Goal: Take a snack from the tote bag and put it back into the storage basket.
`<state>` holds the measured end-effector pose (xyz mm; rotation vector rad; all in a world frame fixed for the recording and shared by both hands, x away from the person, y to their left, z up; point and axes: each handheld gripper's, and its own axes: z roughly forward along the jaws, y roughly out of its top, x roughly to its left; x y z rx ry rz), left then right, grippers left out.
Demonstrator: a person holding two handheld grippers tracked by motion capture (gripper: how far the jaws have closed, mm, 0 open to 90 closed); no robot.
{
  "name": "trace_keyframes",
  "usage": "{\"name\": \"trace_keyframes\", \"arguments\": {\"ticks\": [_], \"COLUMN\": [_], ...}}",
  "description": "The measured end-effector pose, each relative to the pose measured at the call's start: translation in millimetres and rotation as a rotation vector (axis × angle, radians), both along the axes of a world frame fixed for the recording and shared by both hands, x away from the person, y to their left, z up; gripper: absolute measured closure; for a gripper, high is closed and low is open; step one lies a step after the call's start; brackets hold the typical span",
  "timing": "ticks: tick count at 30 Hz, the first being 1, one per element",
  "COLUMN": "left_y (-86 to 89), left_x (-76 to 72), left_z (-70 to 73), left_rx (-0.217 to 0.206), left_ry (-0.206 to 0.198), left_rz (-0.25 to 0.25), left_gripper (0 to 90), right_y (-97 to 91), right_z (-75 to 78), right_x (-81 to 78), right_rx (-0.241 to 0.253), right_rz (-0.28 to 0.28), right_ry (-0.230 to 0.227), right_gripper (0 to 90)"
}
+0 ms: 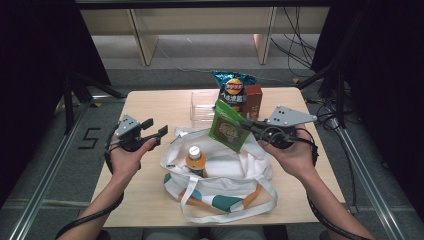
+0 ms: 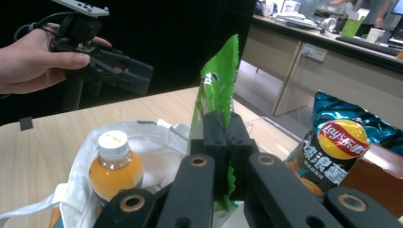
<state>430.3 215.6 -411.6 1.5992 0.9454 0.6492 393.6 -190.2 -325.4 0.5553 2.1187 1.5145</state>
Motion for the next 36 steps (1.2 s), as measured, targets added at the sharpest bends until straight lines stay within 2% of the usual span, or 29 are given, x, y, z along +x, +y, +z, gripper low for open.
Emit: {"name": "trace_keyframes", "arguments": {"ticks": [3, 5, 6, 9, 10, 14, 18, 21, 22, 24, 26, 27, 32, 36], "left_y": [0.0, -0.1, -0.3, 0.3, 0.3, 0.1, 0.2, 0.1, -0.1, 0.0, -0.2, -0.1, 0.4, 0.6], "left_x": [-0.1, -0.4, -0.5, -0.1, -0.2, -0.8, -0.4, -0.3, -0.6, -0.6, -0.7, -0.7, -0.6, -0.6], "left_z": [0.3, 0.6, 0.5, 0.5, 0.5, 1.1, 0.8, 0.8, 1.0, 1.2, 1.1, 1.2, 1.5, 1.5], "left_rx": [-0.002, -0.004, -0.008, -0.001, -0.003, -0.009, -0.009, -0.009, -0.010, -0.006, -0.010, -0.010, -0.014, -0.014], "left_ry": [0.000, 0.001, 0.003, 0.000, 0.001, 0.005, 0.004, 0.004, 0.005, 0.003, 0.005, 0.004, 0.003, 0.003], "left_rz": [0.001, 0.002, 0.004, 0.001, 0.002, 0.004, 0.005, 0.004, 0.005, 0.003, 0.004, 0.005, 0.005, 0.004], "left_gripper": [33.7, 33.7, 33.7, 33.7, 33.6, 33.7, 33.7, 33.6, 33.6, 33.6, 33.6, 33.6, 33.7, 33.6], "right_y": [-0.7, -0.3, -0.7, 0.0, -0.6, 0.3, -0.3, -1.2, -0.8, -1.0, -0.6, -1.8, -1.4, -2.6], "right_z": [0.2, 0.3, 1.1, 2.6, 3.4, 3.6, 4.0, 5.6, 6.1, 8.0, 9.7, 11.4, 14.0, 15.5], "right_x": [1.3, 1.8, 2.4, 2.7, 3.3, 3.9, 5.4, 4.5, 6.3, 6.7, 6.6, 7.3, 9.3, 11.8], "right_rx": [0.003, 0.013, 0.008, 0.024, 0.017, 0.014, 0.017, 0.027, 0.032, 0.031, 0.039, 0.025, 0.047, 0.040], "right_rz": [-0.008, -0.003, -0.007, -0.002, -0.011, -0.004, -0.015, -0.019, -0.010, -0.015, -0.014, -0.025, -0.029, -0.042], "right_ry": [-0.013, -0.006, -0.018, -0.009, -0.027, -0.006, -0.025, -0.002, -0.021, -0.033, -0.022, -0.043, -0.034, -0.061], "right_gripper": [90.0, 90.0, 90.0, 90.0, 90.0, 90.0, 90.0, 90.0, 90.0, 90.0, 90.0, 90.0, 90.0, 90.0]}}
